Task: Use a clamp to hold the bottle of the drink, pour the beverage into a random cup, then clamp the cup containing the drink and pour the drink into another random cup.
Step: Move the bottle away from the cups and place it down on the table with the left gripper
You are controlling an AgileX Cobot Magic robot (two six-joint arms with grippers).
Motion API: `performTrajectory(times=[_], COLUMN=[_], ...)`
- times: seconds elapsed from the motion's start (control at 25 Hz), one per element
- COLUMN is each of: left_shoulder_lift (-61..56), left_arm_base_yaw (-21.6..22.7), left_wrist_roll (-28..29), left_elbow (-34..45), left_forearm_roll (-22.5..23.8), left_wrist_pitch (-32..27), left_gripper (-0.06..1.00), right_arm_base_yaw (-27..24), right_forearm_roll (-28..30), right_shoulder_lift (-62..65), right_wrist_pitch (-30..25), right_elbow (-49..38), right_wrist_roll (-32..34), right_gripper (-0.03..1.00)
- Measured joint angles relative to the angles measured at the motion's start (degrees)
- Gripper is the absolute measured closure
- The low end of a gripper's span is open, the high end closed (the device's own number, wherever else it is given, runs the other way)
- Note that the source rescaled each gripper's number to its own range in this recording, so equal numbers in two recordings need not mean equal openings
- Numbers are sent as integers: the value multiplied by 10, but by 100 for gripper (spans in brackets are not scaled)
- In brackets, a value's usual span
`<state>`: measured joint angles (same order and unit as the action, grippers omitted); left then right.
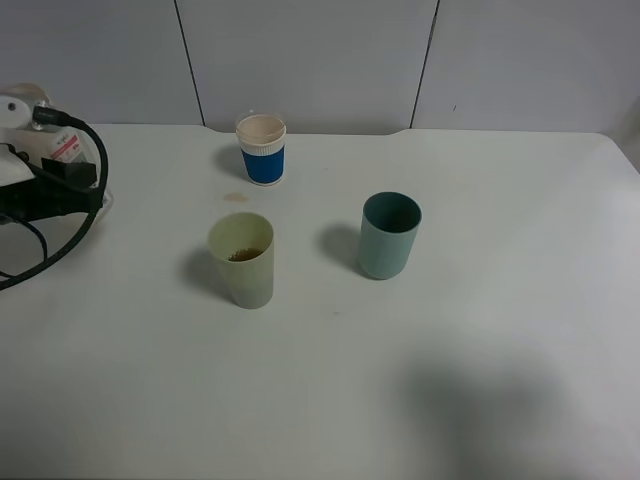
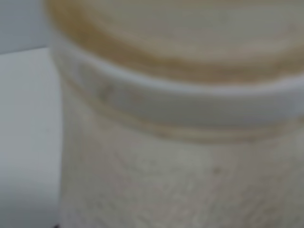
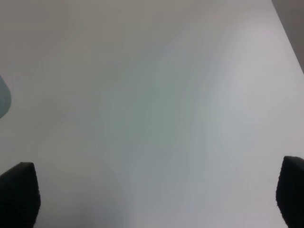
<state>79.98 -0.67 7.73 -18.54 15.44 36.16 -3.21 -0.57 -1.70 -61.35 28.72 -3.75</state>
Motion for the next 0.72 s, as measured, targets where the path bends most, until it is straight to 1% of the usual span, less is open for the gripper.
performTrajectory(times=[0.28, 0.6, 0.72], left_shoulder_lift=[91, 174, 198], left_arm_base_yaw=[0, 0, 0], left_wrist_roll=[-3, -3, -3], left_elbow=[-1, -1, -1], left_forearm_roll=[-2, -2, -2], left_wrist_pitch=[107, 186, 205], left_gripper=[93, 93, 93], right_arm_base_yaw=[0, 0, 0], right_forearm_roll=[0, 0, 0], right_shoulder_lift=[0, 0, 0], right_wrist_pitch=[0, 0, 0], right_elbow=[0, 0, 0], right_wrist_roll=[0, 0, 0], right_gripper=[-3, -3, -3])
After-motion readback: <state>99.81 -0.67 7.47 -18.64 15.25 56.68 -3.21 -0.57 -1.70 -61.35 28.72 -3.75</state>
